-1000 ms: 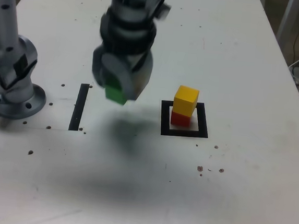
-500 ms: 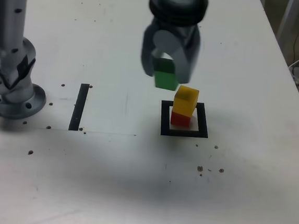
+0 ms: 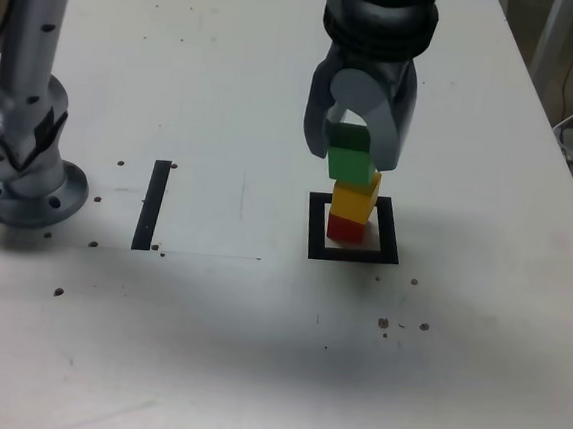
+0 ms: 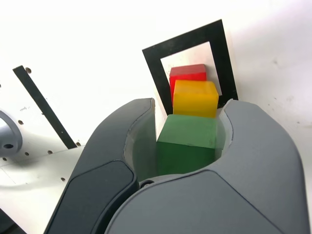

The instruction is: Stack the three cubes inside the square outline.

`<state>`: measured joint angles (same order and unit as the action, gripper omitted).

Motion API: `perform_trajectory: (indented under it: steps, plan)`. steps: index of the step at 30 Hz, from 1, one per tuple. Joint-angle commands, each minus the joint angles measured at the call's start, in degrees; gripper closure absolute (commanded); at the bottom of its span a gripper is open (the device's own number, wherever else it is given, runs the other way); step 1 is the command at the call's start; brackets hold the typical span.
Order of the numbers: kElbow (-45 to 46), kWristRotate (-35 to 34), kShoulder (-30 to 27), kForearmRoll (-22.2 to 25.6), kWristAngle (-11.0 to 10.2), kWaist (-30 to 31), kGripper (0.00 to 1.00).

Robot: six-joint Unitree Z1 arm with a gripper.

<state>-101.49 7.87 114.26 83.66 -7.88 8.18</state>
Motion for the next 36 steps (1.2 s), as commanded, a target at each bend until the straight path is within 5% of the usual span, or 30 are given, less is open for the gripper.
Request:
perform_trajectory:
  steps: [1, 10, 17, 19, 30, 36]
  plan:
    - [-0.3, 0.3, 0.6, 0.1, -0.5, -0.3, 0.74]
    - [-0.5, 0.7, 1.6, -0.4, -1.4, -0.8, 0.71]
    - [-0.4, 1.5, 1.9, -0.5, -1.0, -0.9, 0.10]
    - [-0.3, 1.6, 1.9, -0.5, -1.0, -0.9, 0.02]
    - [-0.1, 1.9, 1.2, -0.4, -1.4, -0.9, 0.01]
    - [1.7, 0.0, -3.9, 1.4, -4.5, -0.9, 0.01]
